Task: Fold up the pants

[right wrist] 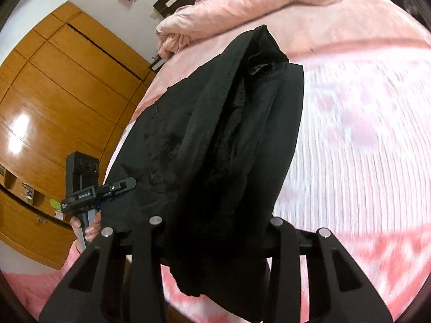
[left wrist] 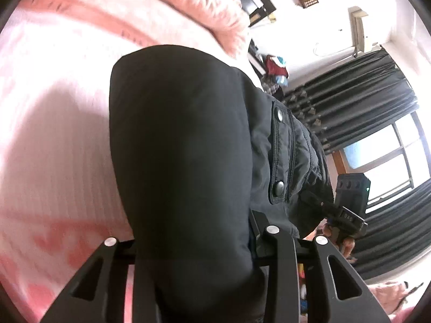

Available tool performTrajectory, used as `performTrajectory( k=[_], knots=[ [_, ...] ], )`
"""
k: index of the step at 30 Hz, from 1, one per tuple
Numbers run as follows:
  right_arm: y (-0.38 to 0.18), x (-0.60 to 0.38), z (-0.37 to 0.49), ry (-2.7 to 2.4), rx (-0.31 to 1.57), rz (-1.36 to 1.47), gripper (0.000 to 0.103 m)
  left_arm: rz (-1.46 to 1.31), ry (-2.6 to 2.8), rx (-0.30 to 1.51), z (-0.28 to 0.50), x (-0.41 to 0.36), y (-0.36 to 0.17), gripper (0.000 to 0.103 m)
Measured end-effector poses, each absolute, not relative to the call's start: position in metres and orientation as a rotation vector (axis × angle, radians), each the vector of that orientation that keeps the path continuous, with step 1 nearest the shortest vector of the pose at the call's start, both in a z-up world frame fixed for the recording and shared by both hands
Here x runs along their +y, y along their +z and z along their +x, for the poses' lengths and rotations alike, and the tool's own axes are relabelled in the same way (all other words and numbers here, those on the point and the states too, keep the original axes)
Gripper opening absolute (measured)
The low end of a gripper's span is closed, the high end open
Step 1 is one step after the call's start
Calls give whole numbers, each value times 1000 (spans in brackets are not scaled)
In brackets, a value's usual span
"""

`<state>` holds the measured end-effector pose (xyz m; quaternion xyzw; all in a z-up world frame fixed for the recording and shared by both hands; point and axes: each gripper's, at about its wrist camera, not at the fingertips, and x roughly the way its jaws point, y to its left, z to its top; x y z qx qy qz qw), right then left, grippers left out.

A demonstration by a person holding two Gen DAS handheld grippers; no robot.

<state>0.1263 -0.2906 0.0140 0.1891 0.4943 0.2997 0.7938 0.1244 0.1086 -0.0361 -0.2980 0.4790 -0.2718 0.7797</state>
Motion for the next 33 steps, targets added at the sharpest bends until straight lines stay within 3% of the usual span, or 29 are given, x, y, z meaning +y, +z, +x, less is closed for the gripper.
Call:
performTrajectory(
  k=[7, 8, 11, 13, 14, 16, 23, 29, 33],
  knots=[
    [-52, -280, 208, 611, 1179, 453, 39, -562, -508, 1065, 183, 113, -71, 35],
    [-60, -277, 212, 601, 1204, 455, 43, -557, -497, 1091, 186, 113, -84, 37],
    [-93, -283, 218, 579, 1246, 490, 57, -551, -513, 1086, 185, 120, -101, 50],
    [-100, -290, 217, 590, 1240, 535, 64, -543, -510, 1082, 177, 125, -107, 65],
    [-101, -292, 215, 584, 1237, 537, 72, -529, -491, 1084, 172, 127, -110, 72],
    [-103, -295, 210, 561, 1228, 517, 78, -520, -489, 1076, 168, 128, -112, 75],
    [-95, -330, 176, 522, 1193, 559, 78, -364, -344, 1026, 148, 129, -80, 82],
    [-59, -321, 123, 365, 1143, 355, 80, -214, -156, 966, 98, 119, -41, 87],
    [-34, -296, 89, 263, 1088, 233, 90, -216, -98, 953, 61, 118, -26, 91]
  ],
)
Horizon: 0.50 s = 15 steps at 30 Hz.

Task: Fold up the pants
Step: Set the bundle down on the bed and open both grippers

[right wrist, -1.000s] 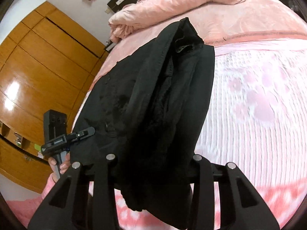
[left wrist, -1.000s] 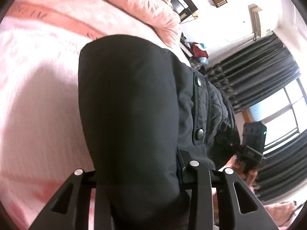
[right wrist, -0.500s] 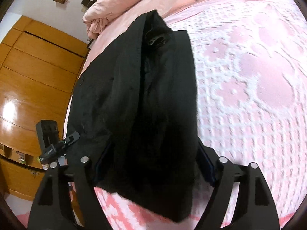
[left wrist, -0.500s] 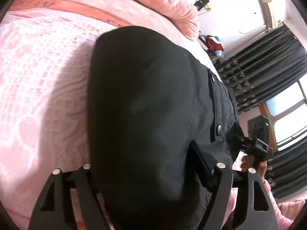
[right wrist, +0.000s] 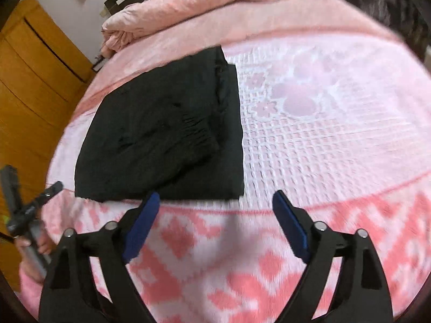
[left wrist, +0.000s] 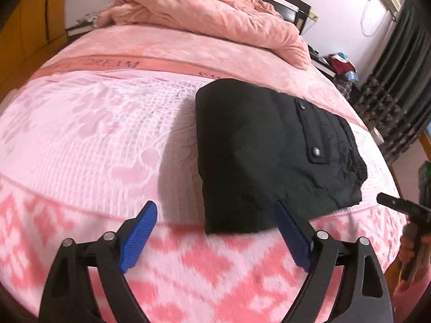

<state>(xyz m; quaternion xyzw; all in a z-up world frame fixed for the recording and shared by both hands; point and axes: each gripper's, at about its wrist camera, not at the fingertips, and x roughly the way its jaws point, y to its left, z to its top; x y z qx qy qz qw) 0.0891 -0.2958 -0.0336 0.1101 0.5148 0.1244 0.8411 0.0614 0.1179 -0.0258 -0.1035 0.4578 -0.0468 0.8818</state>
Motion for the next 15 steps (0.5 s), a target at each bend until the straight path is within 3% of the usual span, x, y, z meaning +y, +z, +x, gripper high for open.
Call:
performTrajectory(
  k=[8, 15],
  knots=[
    [-6, -247, 50, 79, 1022, 38, 96, -97, 14, 931, 23, 83, 0, 99],
    [23, -220, 18, 81, 978, -20, 99, 8, 14, 906, -1, 56, 22, 99]
  ],
)
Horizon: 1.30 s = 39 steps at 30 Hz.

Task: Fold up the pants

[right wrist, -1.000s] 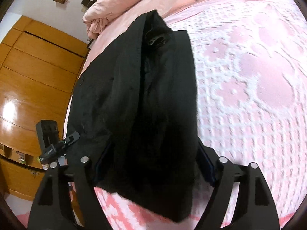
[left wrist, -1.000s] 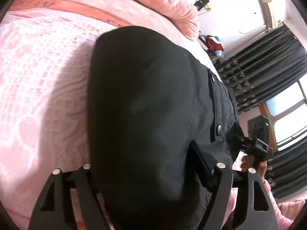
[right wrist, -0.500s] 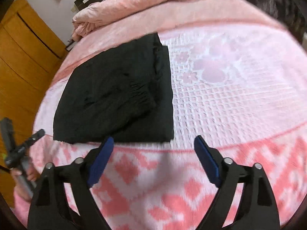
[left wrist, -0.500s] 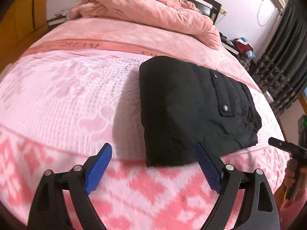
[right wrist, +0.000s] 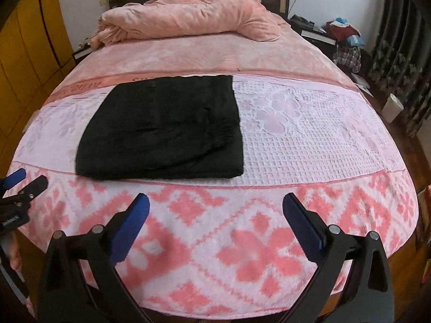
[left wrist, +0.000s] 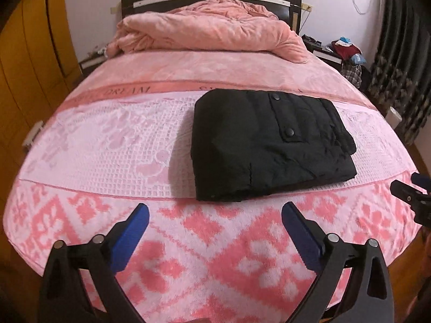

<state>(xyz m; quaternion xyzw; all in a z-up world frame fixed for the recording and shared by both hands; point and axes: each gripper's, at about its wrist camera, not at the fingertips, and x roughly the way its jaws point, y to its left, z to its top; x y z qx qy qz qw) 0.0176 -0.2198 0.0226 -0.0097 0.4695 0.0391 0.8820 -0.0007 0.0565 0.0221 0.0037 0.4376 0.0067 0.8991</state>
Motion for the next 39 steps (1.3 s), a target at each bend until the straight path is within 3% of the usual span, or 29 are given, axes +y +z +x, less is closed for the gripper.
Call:
performTrajectory(
  k=[39],
  knots=[
    [23, -203, 13, 78, 1038, -1, 100, -39, 32, 928, 9, 54, 14, 99]
  ],
)
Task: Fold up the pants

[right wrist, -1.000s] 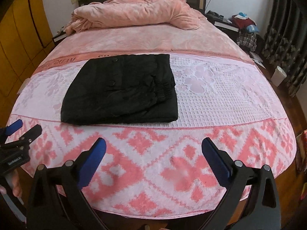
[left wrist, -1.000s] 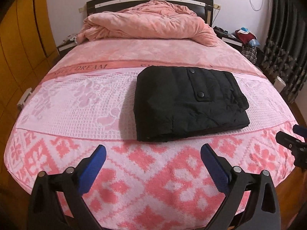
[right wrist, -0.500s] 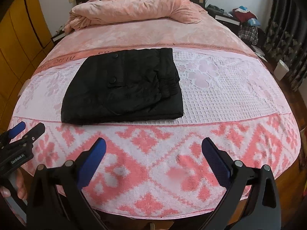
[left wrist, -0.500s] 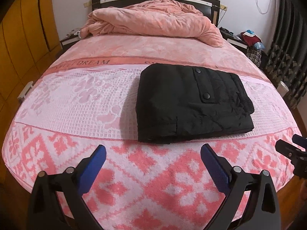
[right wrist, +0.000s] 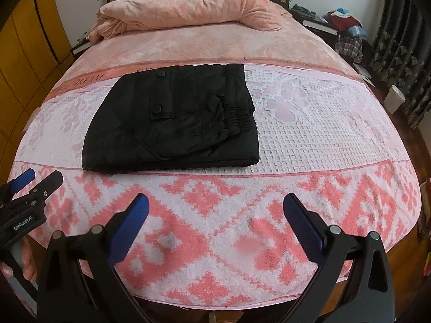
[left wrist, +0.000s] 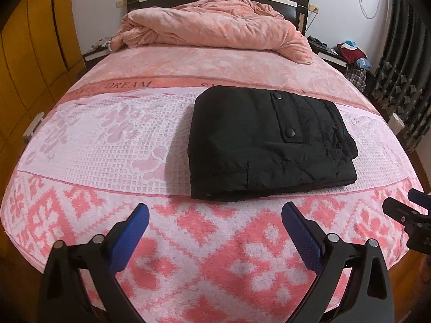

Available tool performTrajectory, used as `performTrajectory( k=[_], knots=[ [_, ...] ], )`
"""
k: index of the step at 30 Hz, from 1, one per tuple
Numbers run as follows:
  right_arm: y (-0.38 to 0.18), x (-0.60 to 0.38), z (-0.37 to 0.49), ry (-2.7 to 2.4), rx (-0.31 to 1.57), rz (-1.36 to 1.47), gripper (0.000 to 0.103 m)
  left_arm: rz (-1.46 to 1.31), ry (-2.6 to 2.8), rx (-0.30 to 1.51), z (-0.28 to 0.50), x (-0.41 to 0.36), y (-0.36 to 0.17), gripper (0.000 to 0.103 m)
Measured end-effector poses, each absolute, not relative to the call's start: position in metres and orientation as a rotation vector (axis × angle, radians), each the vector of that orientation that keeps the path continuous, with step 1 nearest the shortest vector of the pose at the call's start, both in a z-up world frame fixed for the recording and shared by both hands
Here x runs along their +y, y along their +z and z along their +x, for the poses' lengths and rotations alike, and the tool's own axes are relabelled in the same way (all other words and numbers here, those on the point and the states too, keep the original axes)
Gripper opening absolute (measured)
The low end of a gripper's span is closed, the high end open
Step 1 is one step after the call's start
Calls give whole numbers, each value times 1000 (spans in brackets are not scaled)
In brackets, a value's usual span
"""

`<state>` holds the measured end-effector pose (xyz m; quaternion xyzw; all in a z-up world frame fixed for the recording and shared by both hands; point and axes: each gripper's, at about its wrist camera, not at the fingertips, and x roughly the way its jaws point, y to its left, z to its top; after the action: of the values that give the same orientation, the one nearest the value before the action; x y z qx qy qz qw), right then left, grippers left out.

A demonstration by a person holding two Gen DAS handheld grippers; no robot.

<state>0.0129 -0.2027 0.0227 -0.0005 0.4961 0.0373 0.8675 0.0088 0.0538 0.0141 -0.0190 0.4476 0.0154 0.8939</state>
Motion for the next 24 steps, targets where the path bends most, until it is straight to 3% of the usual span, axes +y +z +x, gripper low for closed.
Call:
performTrajectory(
  k=[24],
  knots=[
    [20, -204, 15, 69, 1053, 2, 100, -23, 4, 919, 9, 41, 19, 99]
  ],
)
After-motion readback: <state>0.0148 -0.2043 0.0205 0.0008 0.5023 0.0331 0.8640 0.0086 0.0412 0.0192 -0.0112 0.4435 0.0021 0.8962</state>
